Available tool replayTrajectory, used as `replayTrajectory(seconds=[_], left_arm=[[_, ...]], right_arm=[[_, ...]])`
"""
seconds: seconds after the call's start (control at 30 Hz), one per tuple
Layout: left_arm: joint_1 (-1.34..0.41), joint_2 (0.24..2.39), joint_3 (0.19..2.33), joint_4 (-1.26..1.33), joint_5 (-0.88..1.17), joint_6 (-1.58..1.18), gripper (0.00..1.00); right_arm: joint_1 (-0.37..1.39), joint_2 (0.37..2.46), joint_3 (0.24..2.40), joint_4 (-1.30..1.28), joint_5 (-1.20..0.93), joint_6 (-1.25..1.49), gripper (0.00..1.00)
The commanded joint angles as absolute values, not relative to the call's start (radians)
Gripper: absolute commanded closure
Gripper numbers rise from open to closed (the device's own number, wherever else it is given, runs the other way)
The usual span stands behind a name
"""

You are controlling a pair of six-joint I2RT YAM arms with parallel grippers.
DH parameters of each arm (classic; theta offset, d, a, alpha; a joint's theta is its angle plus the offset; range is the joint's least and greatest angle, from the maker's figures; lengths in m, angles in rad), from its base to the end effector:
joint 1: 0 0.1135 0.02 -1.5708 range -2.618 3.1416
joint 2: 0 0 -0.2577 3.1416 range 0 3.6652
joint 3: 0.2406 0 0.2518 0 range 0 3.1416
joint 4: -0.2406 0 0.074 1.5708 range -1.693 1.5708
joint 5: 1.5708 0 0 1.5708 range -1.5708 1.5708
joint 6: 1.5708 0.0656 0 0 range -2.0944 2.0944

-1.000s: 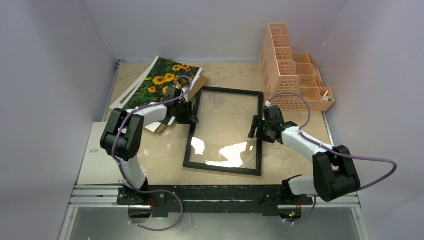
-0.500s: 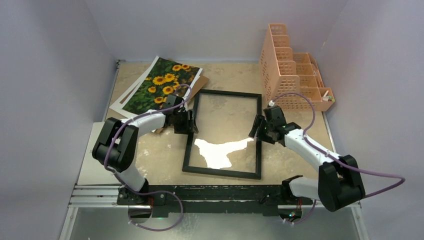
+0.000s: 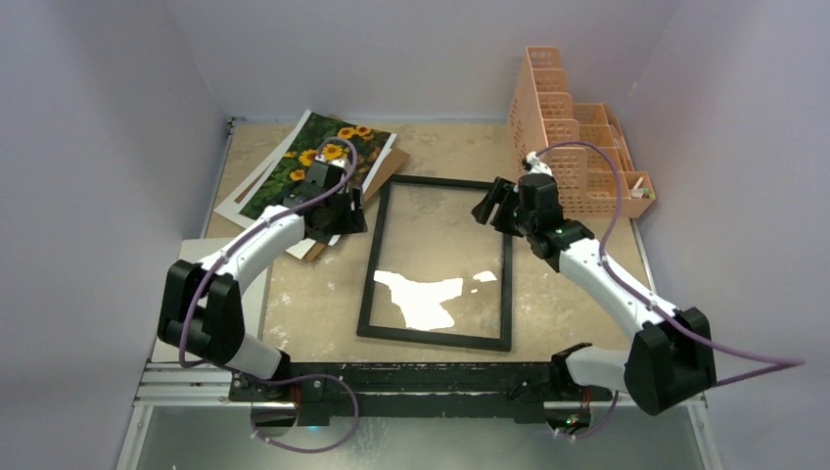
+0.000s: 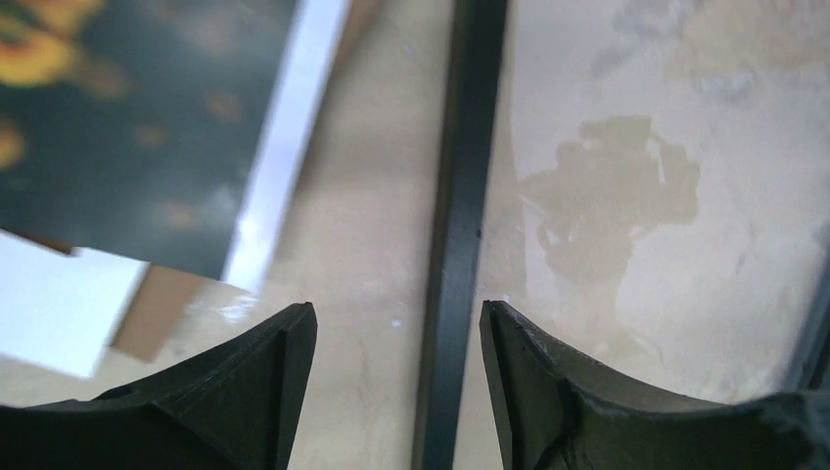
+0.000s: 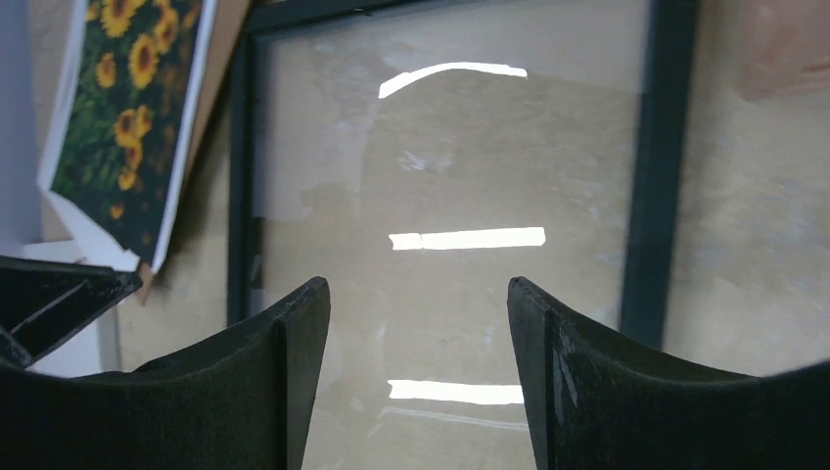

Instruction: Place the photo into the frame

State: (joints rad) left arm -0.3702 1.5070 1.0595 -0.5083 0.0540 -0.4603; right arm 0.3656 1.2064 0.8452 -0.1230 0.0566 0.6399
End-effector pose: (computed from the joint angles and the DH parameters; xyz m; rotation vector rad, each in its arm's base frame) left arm 0.3068 -0.1229 0.2050 -0.0938 2.5706 -0.3931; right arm 0.2830 0.1044 0.2591 0.3230 2.0773 0.5595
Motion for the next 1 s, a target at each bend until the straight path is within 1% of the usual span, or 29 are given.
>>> replayTrajectory(seconds=[0.0, 0.13, 0.27, 0.43, 0.57, 0.67, 0.8, 0.97], left_arm=[[-0.323, 1.430, 1.125, -0.554, -0.184, -0.483, 0.35], [-0.307, 1.396, 1.078, -0.573, -0.246, -0.560, 0.36], [-0.251, 1.385, 1.024, -0.594, -0.265, -0.625, 0.36], [-0.061, 1.358, 0.948, -0.602, -0.132, -0.661, 0.36], [0.049, 1.335, 0.849, -0.548, 0.005, -0.692, 0.36], [0.134, 1.312, 0.754, -0.420, 0.148, -0.712, 0.35], [0.198, 1.231, 0.587, -0.127, 0.281, -0.801, 0.33], [0.239, 1.242, 0.507, 0.052, 0.336, -0.843, 0.36]], right_arm=[[0.420, 1.303, 0.981, 0.049, -0.057, 0.682, 0.31], [0.504, 1.418, 1.096, 0.081, -0.030, 0.736, 0.31], [0.565, 1.558, 1.185, 0.128, -0.086, 0.827, 0.33], [0.610, 1.674, 1.242, 0.168, -0.123, 0.917, 0.36], [0.617, 1.701, 1.238, 0.166, -0.137, 0.936, 0.39], [0.617, 1.693, 1.214, 0.166, -0.130, 0.938, 0.39], [0.617, 1.688, 1.200, 0.170, -0.136, 0.935, 0.39], [0.617, 1.681, 1.202, 0.167, -0.137, 0.922, 0.40]])
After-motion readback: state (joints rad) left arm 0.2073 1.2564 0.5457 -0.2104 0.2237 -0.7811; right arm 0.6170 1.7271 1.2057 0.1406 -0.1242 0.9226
